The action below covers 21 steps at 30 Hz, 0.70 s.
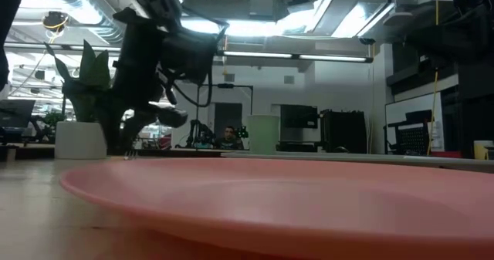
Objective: Pick and place plate/cup/fork/spoon on tray
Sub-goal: Put the orange fork to the bottom of the green cup on the serving tray
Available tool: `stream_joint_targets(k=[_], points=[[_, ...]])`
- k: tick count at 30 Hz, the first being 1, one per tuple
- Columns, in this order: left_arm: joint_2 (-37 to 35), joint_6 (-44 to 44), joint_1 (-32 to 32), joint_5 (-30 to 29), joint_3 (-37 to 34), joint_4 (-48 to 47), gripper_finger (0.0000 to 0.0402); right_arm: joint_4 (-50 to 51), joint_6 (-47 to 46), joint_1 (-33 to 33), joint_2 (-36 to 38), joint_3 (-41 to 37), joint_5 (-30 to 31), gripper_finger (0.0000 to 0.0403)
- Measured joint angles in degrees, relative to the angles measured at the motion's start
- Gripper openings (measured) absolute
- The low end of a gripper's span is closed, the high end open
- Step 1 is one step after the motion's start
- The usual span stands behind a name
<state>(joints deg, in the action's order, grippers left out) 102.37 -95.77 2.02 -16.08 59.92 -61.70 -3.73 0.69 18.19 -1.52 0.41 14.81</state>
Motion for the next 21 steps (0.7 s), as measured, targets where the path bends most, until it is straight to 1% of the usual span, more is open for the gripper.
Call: stream_joint_targets(k=[3, 7, 11, 16, 19, 21], points=[[-0.73, 0.07, 0.02, -1.51, 0.07, -0.06, 0.0070, 0.00, 1.06, -0.01, 0.00, 0.01, -0.04, 0.0057], [-2.03, -0.13, 0.46, -4.92, 0.09, 0.07, 0.0070, -0.01, 1.09, -0.02, 0.00, 0.01, -0.07, 0.0057], [-1.88, 0.80, 1.99, -5.04, -0.28, 2.63, 0.0070, 0.00, 1.08, -0.02, 0.00, 0.01, -0.74, 0.0057], [-1.44, 1.81, 3.10, -4.06, -3.49, 8.09, 0.0070, 0.07, 1.02, -0.01, -0.02, 0.01, -1.54, 0.0057], [-1.49, 0.44, 2.81, -3.32, -4.67, 8.12, 0.0070, 0.09, 0.98, -0.02, 0.00, 0.02, -1.60, 0.0057], [-1.49, -0.31, 2.32, -4.17, -4.74, 8.14, 0.0070, 0.09, 0.98, -0.02, 0.00, 0.00, -1.57, 0.0057]])
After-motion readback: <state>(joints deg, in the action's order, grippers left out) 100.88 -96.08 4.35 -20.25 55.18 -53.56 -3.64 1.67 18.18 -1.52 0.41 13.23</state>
